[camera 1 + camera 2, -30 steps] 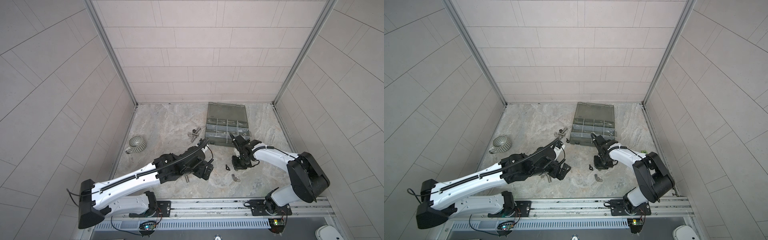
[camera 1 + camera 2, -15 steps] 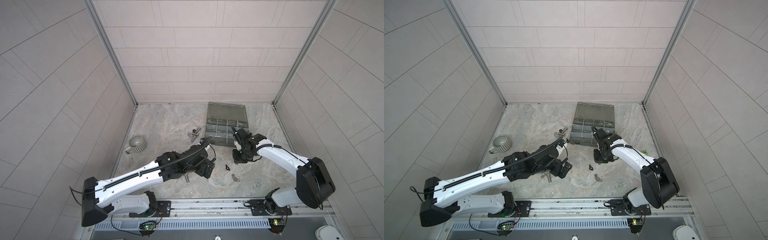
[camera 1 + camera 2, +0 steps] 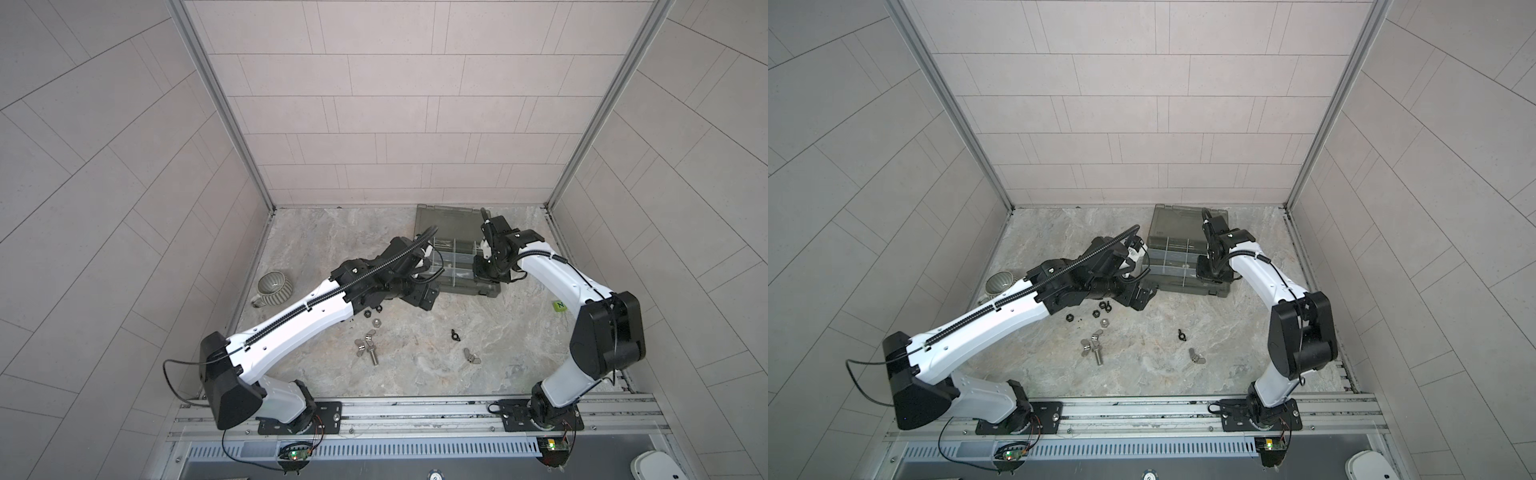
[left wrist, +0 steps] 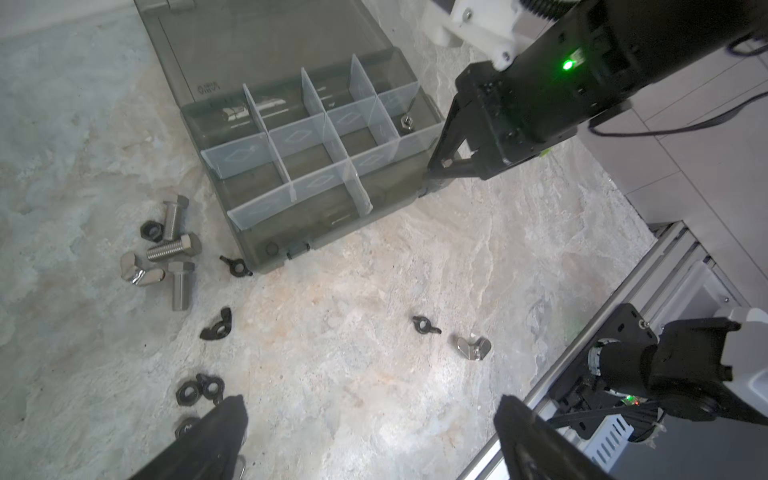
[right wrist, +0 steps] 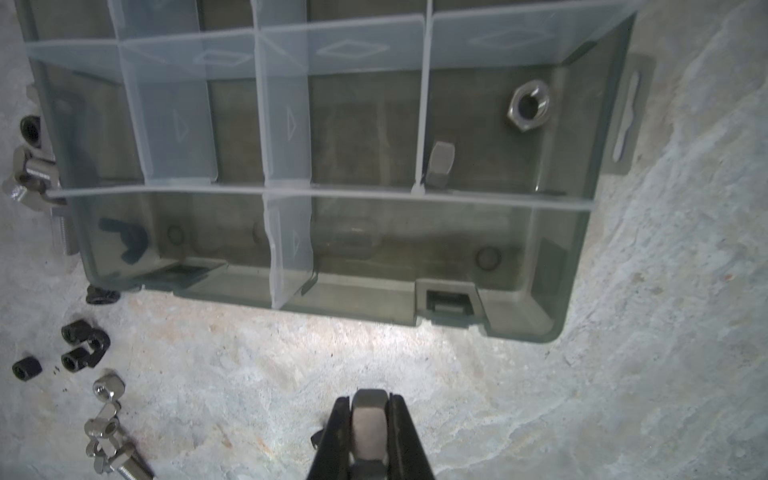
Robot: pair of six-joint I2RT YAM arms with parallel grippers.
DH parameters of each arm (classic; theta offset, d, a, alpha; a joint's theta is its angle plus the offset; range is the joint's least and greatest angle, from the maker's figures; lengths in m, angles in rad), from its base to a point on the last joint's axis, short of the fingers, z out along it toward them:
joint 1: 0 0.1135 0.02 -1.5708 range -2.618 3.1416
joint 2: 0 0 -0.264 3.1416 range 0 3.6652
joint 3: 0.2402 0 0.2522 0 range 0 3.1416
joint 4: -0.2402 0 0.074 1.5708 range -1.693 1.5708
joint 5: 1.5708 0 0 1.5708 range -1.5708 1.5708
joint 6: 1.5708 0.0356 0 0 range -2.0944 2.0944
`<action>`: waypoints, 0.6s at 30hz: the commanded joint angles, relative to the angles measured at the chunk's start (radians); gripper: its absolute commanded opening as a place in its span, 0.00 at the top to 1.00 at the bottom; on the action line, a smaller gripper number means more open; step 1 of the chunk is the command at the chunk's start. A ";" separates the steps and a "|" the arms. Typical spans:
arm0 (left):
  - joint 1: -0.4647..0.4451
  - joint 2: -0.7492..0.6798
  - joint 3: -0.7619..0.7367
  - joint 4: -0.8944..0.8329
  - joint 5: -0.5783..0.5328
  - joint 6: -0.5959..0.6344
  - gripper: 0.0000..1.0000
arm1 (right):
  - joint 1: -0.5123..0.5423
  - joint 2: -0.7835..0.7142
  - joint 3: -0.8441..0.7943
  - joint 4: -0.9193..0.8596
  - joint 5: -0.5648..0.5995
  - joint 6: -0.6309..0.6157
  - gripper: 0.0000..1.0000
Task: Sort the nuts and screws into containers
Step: 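Drop the nut into a compartment with the right gripper while the left arm returns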
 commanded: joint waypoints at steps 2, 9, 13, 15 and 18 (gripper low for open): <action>0.037 0.061 0.083 -0.067 0.068 0.099 0.00 | -0.048 0.096 0.092 -0.019 0.021 -0.007 0.89; 0.114 0.092 0.096 -0.047 0.147 0.110 0.00 | -0.116 0.238 0.212 -0.019 0.018 0.001 0.89; 0.153 0.109 0.108 -0.049 0.179 0.119 0.00 | -0.140 0.295 0.269 -0.022 0.021 0.009 0.89; 0.167 0.116 0.111 -0.047 0.193 0.121 0.00 | -0.151 0.320 0.288 -0.023 0.019 0.013 0.89; 0.187 0.126 0.112 -0.050 0.206 0.131 0.00 | -0.163 0.352 0.316 -0.032 0.026 0.014 0.89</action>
